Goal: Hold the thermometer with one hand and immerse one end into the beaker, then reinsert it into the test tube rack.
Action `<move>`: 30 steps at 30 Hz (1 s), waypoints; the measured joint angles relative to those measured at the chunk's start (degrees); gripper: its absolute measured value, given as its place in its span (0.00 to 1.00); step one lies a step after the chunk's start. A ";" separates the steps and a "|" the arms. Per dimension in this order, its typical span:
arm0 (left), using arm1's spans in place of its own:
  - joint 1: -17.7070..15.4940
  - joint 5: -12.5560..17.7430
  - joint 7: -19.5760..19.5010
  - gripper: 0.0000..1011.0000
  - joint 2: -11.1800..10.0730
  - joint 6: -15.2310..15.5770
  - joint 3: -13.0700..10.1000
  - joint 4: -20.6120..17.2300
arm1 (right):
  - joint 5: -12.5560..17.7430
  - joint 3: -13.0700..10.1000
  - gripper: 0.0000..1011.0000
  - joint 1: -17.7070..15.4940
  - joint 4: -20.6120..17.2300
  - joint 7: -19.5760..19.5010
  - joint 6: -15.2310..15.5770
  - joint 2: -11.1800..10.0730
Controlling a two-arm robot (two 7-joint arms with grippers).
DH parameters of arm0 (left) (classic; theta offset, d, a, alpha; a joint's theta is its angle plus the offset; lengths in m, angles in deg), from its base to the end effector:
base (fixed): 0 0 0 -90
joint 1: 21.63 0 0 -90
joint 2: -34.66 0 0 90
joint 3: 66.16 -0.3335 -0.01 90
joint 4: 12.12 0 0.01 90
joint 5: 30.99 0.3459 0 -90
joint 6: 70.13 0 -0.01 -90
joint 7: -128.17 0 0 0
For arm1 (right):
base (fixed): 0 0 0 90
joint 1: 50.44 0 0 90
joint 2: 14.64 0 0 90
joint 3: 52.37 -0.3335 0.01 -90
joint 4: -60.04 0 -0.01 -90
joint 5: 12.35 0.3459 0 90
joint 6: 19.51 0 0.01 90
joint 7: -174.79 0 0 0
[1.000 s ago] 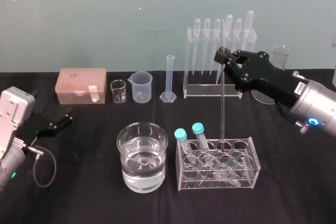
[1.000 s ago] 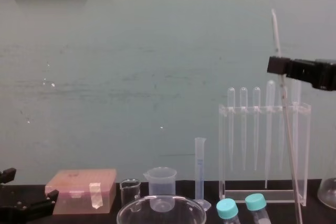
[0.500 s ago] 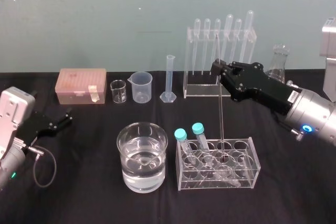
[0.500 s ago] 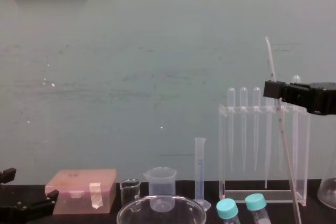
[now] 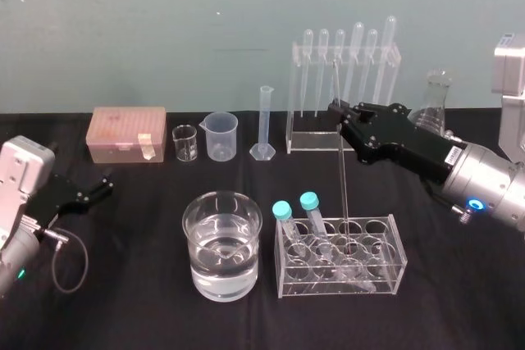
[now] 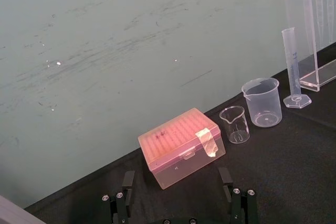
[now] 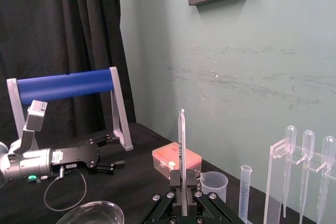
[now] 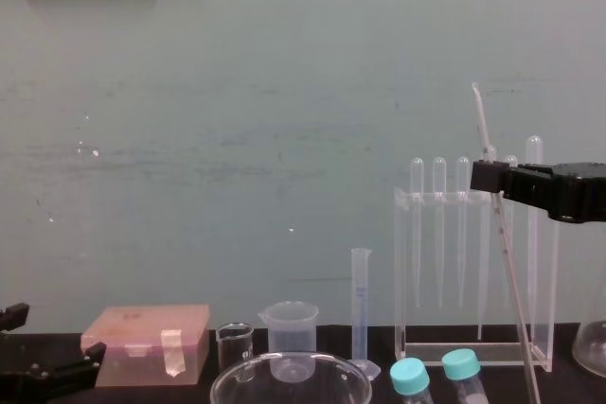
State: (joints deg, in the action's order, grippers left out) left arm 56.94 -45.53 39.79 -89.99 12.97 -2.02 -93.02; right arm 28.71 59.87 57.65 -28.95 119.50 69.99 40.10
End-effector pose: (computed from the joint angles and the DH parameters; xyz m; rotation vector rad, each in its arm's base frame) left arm 0.4002 0.0976 -0.3445 0.3047 -0.2851 1.2480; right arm 0.4352 -0.0889 -0.2422 0.0773 -0.0377 -0.6593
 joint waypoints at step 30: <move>0.00 0.00 0.00 1.00 0.00 0.00 0.00 0.00 | 0.13 -0.09 0.74 -0.05 -0.13 -0.05 -0.03 -0.09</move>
State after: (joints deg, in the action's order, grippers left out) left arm 56.94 -45.54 39.79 -89.99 12.97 -2.03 -93.02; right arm 28.84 59.78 57.60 -29.07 119.44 69.97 40.01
